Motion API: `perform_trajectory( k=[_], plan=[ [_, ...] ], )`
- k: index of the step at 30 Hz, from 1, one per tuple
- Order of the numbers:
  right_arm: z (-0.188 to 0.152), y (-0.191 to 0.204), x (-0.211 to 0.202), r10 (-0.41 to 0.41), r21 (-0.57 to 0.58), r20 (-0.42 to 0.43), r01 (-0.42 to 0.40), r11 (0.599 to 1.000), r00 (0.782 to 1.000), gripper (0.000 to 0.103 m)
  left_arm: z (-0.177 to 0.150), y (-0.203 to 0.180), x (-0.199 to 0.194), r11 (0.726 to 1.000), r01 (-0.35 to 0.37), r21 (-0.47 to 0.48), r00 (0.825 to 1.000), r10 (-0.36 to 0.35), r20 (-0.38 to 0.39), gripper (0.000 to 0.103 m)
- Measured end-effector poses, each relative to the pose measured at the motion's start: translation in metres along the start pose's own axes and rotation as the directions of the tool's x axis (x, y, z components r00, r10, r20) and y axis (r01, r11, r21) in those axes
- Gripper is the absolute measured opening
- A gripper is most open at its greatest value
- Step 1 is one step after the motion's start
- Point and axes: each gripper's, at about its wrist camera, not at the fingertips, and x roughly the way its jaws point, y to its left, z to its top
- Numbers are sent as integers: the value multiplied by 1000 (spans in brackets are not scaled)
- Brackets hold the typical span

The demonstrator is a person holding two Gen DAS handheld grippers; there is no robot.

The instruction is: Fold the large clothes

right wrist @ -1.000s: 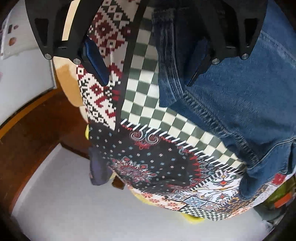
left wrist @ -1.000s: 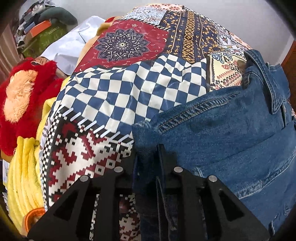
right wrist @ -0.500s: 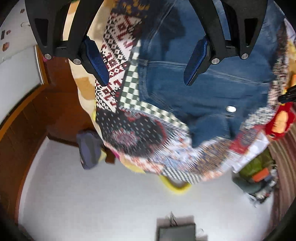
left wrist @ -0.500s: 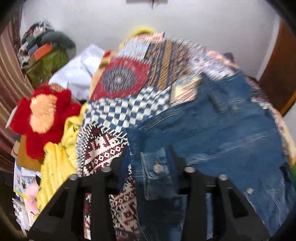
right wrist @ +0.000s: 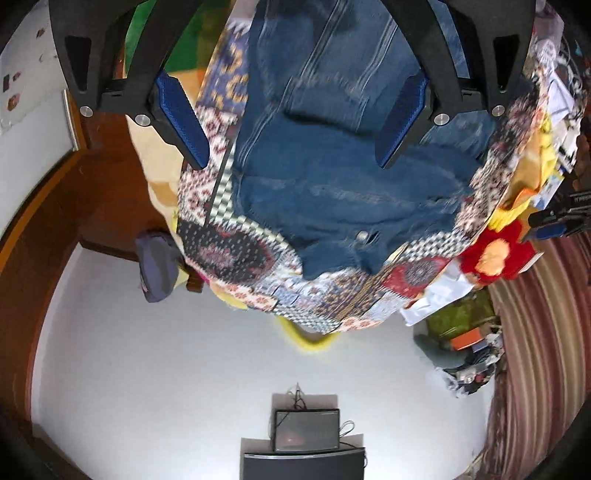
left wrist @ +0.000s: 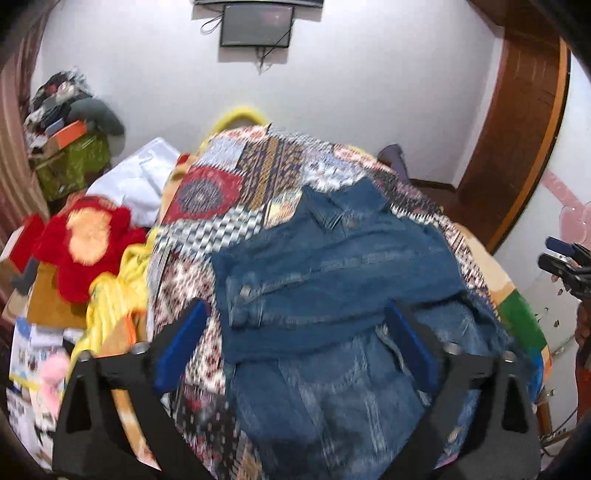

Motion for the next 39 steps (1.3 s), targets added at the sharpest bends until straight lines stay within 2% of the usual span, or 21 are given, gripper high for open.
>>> perform_trajectory(
  k=[2,4,10,12,14,17,19,20,21,23,24,25,27,29,31,34,37,39],
  plan=[
    [-17,3,-6,7,1,-16,-7,1000,1000,91,-19,2,-3,1000,-5,-18,1000,5,-18,101],
    [-38,2,-8,14,25,-41,-13,1000,999,92,-42,6,0,999,0,-41,998,-2,-68,101],
    [-116,-13,14,42,188,-198,-4,982,979,92,-108,21,15,990,-21,-137,979,-7,-204,101],
    [-139,-20,22,41,230,-259,21,973,965,92,-133,30,25,977,-36,-208,965,-21,-263,101],
    [-158,-30,25,64,283,-293,23,959,954,92,-157,39,36,956,-21,-293,948,-74,-309,101],
    [-177,-46,26,121,373,-312,5,928,942,92,-182,48,46,920,-1,-391,933,-141,-332,101],
    [-184,-52,26,173,414,-314,-29,910,933,92,-194,53,49,893,3,-450,929,-169,-329,101],
    [-187,-54,26,193,426,-311,-45,904,931,92,-199,55,50,879,15,-477,929,-189,-318,97],
    [-189,-56,26,206,440,-300,-56,896,931,92,-201,54,51,871,32,-491,925,-211,-315,88],
    [-190,-57,28,225,465,-284,-72,883,932,89,-204,49,56,856,105,-505,901,-297,-316,74],
    [-190,-57,28,237,477,-274,-82,875,932,86,-204,47,57,854,125,-505,896,-316,-312,70],
    [-191,-57,29,244,490,-267,-87,867,932,82,-203,45,57,856,135,-499,895,-322,-309,68],
    [-187,-57,31,255,501,-257,-97,860,932,71,-202,41,57,858,154,-490,894,-332,-301,56],
    [-186,-58,29,259,513,-240,-104,852,936,55,-202,40,56,848,164,-503,894,-344,-288,52],
    [-184,-58,28,259,505,-243,-106,856,935,48,-202,39,55,846,167,-506,896,-344,-280,45],
    [-181,-59,24,229,475,-255,-84,876,939,47,-199,38,49,858,163,-488,905,-327,-272,39],
    [-173,-58,13,109,403,-274,11,915,956,48,-194,30,40,898,130,-420,921,-266,-284,36],
    [-164,-57,3,60,350,-257,35,936,965,48,-189,22,37,925,109,-364,931,-224,-290,33]
  ],
)
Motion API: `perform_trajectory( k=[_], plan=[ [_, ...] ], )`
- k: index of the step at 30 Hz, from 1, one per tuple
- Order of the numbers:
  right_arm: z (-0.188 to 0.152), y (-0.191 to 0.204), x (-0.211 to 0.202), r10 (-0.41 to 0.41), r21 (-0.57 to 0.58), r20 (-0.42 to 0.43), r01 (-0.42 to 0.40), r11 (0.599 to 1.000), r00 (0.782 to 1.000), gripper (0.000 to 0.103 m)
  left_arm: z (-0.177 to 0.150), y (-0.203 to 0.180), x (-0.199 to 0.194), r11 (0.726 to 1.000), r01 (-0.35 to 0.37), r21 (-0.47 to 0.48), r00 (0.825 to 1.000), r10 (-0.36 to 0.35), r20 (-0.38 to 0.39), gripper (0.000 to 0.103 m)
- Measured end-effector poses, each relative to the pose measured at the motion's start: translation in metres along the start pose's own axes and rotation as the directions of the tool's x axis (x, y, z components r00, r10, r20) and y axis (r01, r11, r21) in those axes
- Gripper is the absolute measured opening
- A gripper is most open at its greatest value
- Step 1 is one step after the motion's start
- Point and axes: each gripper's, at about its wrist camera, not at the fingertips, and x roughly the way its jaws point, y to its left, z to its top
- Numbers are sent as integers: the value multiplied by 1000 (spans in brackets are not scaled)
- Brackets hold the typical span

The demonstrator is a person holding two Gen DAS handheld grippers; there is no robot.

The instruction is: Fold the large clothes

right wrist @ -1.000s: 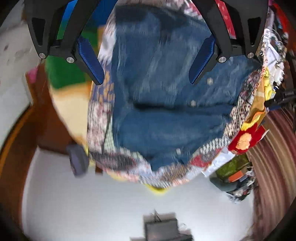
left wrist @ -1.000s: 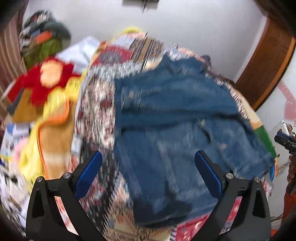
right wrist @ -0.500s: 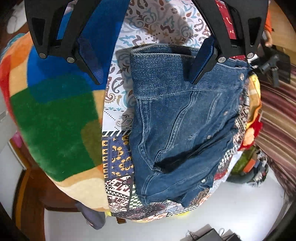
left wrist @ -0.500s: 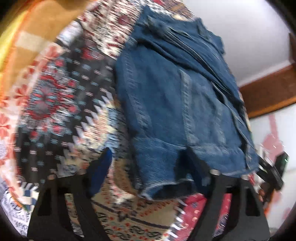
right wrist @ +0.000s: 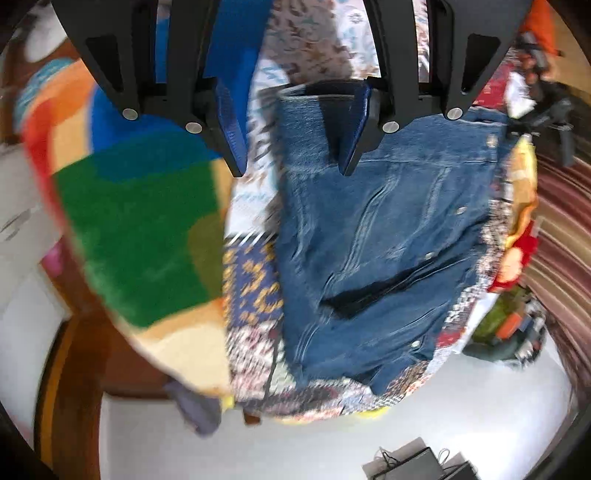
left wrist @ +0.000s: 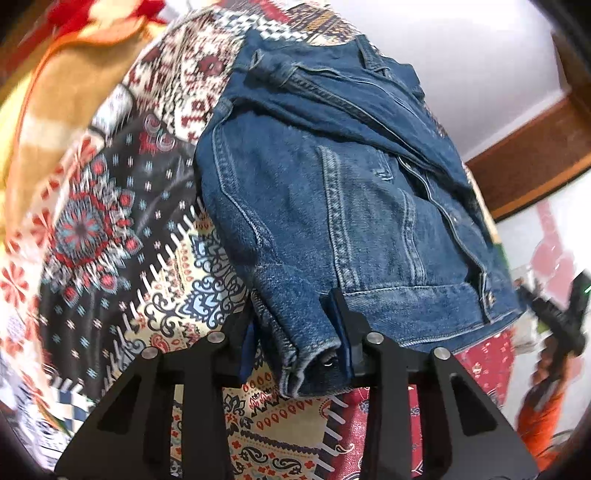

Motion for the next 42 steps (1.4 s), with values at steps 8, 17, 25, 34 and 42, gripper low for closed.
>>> perform_trajectory(
  k=[8,17,25,34,42],
  plan=[
    [-4,-5,29,121,57,-103,-116,992,987,48,4,-17,-10,997,-44,67,998,40,55,20],
    [-3,1,21,183,22,-55,-182,983,982,18,27,-30,-26,993,-48,111,991,34,128,15],
    [50,24,1,228,-80,50,-224,971,972,15,73,-53,-47,979,-57,196,973,11,231,13],
    [147,58,-1,231,-171,188,-199,965,955,15,152,-73,-59,973,-62,220,941,-16,338,12],
    [243,86,30,193,-181,282,-145,973,940,15,233,-62,-38,990,-53,130,920,-3,392,12]
  ],
)
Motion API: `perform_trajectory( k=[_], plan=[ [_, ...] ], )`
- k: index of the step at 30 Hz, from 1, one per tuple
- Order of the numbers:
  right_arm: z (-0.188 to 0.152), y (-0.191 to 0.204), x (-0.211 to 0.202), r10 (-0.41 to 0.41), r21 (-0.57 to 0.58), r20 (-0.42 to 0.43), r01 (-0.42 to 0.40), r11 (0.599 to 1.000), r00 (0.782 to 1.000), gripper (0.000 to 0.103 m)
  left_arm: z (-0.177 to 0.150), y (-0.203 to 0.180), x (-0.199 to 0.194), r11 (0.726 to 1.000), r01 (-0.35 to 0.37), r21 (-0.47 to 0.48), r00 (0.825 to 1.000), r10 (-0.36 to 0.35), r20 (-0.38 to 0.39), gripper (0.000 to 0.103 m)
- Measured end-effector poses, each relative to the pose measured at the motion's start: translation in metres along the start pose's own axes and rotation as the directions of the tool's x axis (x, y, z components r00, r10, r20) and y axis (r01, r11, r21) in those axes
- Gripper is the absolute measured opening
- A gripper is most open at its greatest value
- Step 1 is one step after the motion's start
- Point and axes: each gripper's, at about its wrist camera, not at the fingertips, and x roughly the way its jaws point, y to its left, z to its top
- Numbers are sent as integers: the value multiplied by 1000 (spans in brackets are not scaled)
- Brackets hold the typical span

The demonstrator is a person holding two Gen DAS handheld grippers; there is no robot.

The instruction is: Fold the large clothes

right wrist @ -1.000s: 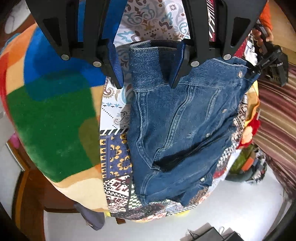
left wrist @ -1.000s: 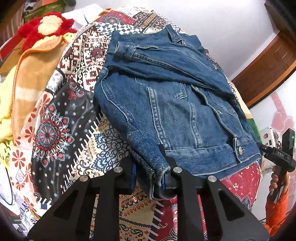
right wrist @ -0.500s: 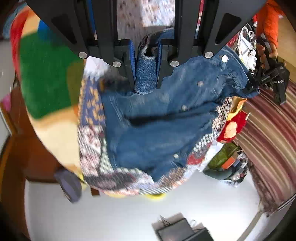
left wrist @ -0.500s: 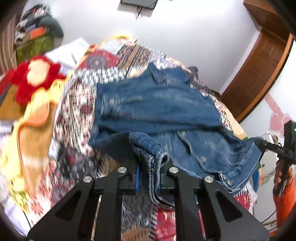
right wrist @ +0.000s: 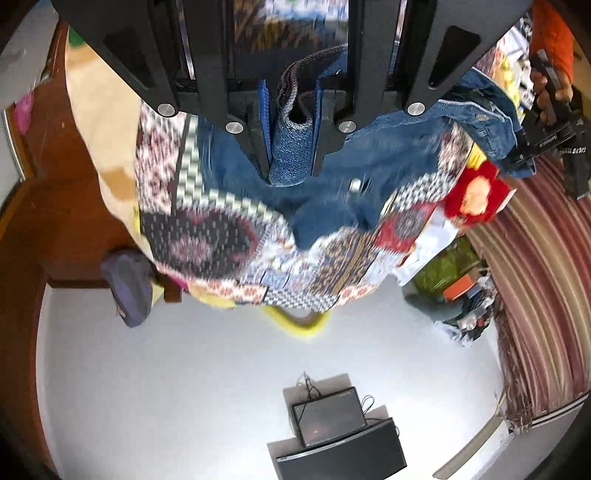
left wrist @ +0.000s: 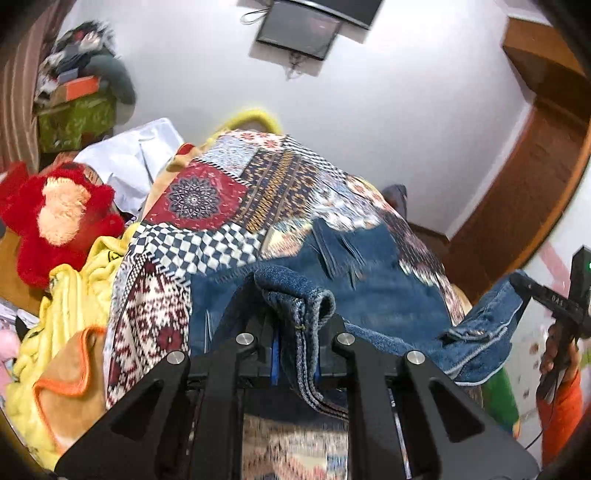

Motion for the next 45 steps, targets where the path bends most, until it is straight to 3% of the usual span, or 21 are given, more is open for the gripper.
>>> perform_trajectory(
  k=[7,13,19,23,25,26,28,29,32,35,37,39,41,42,45],
  plan=[
    [30,-10,87,-61,18,-47,62,998,997,14,23,29,72,997,-38,-64,998,34,-62,12],
    [16,-28,170,-127,32,-151,133,991,980,15,15,51,140,990,-113,-82,983,99,-156,12],
    [-5,-61,216,-101,106,-243,130,986,965,15,-6,81,191,979,-120,-164,961,74,-266,17],
    [-5,-67,214,-73,107,-247,102,989,966,15,-14,85,202,977,-121,-175,955,67,-290,19],
    [0,-68,205,-98,82,-232,119,989,968,15,-16,85,205,978,-126,-165,952,72,-297,20],
    [4,-68,197,-161,49,-212,175,983,964,15,-16,85,205,978,-136,-160,950,83,-301,20],
    [12,-72,177,-345,-18,-136,346,938,929,15,-15,85,206,976,-147,-162,947,92,-309,20],
    [17,-80,164,-353,-12,-122,354,935,928,15,-15,84,205,974,-154,-165,945,97,-311,20],
    [19,-97,141,-221,63,-173,234,970,960,15,-7,73,194,978,-171,-116,939,126,-320,21],
    [16,-88,123,-224,-5,-180,227,974,958,15,1,60,180,983,-183,-18,929,167,-329,25],
    [11,-72,114,-228,-75,-177,218,973,957,15,8,52,166,982,-189,30,930,189,-316,33],
    [7,-57,110,-196,-102,-176,181,978,965,15,15,46,145,978,-201,60,940,210,-270,62],
    [1,-37,108,-164,-128,-184,142,982,969,15,23,41,122,969,-232,89,952,245,-183,77],
    [-2,-26,109,-147,-143,-190,121,982,971,15,26,39,111,966,-242,95,956,254,-148,83],
    [-9,-2,115,-102,-165,-208,68,984,973,15,33,40,94,972,-219,84,965,229,-125,87]
  ],
)
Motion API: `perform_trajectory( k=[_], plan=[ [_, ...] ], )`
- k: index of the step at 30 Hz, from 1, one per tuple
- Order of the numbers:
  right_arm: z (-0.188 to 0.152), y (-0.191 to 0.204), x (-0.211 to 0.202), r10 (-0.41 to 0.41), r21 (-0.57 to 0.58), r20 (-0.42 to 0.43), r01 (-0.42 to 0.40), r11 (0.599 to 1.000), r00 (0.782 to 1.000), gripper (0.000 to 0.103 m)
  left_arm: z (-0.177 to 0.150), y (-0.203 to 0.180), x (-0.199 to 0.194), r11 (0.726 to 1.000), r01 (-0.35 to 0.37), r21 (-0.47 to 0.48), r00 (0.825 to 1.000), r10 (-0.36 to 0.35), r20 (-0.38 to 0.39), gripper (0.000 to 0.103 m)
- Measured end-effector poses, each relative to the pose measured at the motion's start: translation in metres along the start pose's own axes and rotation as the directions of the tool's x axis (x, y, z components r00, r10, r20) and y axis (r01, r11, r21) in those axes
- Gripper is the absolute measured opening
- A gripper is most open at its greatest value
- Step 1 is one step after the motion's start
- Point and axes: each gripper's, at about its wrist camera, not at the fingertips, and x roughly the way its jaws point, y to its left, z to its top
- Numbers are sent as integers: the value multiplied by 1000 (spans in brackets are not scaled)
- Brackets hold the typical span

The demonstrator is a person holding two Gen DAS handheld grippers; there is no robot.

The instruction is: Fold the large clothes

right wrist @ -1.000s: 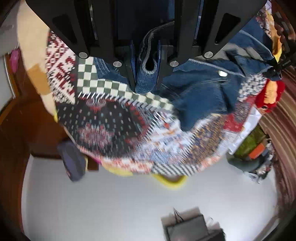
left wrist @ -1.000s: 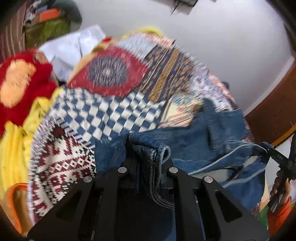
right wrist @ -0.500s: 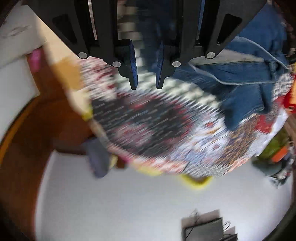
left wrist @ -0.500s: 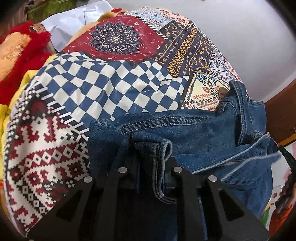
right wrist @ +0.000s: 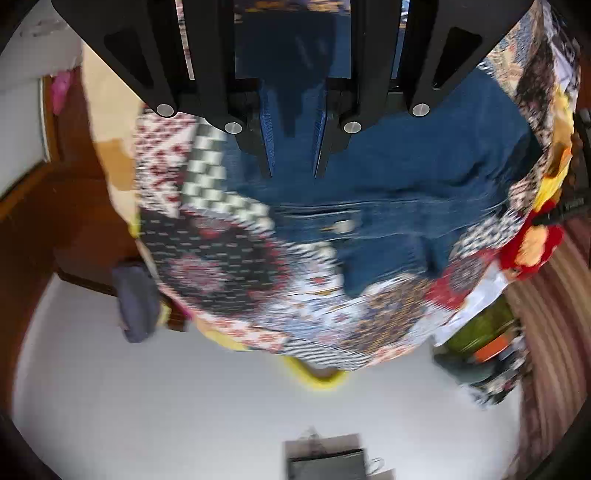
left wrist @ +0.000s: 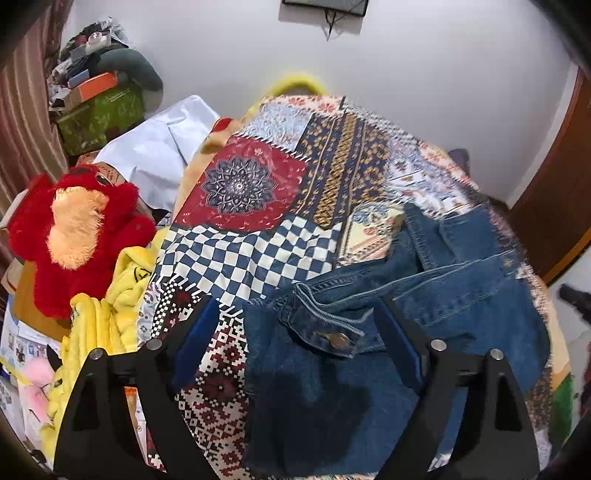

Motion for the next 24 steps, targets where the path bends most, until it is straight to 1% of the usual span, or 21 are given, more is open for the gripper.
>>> perform_trajectory(
  k=[2,4,8,10,12,14,15,16,17,19,20,22,23,24],
  plan=[
    [-1,21,10,34,-27,-19,-34,999,999,15,-5,0,-1,1000,16,24,1000,-16,-27,89],
    [-2,39,21,61,-53,-38,-63,997,997,15,-12,-5,6,998,19,63,998,-15,-63,89],
    [-4,77,49,113,-91,-87,-121,988,990,15,-39,-19,44,988,19,156,985,9,-173,90],
    [-3,89,62,138,-95,-114,-149,984,984,15,-48,-24,62,983,20,181,978,19,-210,90],
    [-3,102,77,156,-96,-142,-171,981,977,15,-52,-26,82,982,3,191,973,41,-229,90],
    [-1,112,94,161,-100,-160,-178,979,974,15,-48,-22,97,987,-10,163,974,47,-222,90],
    [1,116,100,147,-106,-159,-165,981,976,15,-42,-16,103,992,-14,128,976,42,-216,90],
    [3,118,105,129,-114,-147,-147,983,981,15,-38,-11,108,995,-15,101,976,37,-213,90],
    [6,119,109,126,-119,-127,-141,983,984,15,-31,-4,113,997,-40,64,979,52,-198,89],
    [14,116,113,126,-108,-106,-137,985,986,15,-21,6,117,989,-142,47,976,148,-163,89],
    [18,113,116,119,-97,-97,-128,987,988,15,-16,12,119,984,-172,37,973,176,-148,89],
    [26,107,122,96,-83,-83,-103,991,992,15,-11,28,124,987,-163,-14,973,159,-167,90],
    [28,103,126,101,-68,-89,-108,992,991,15,-10,37,126,989,-137,-63,975,123,-184,90],
    [29,100,128,108,-55,-92,-113,992,990,15,-11,41,126,989,-126,-80,976,109,-187,90]
  ],
)
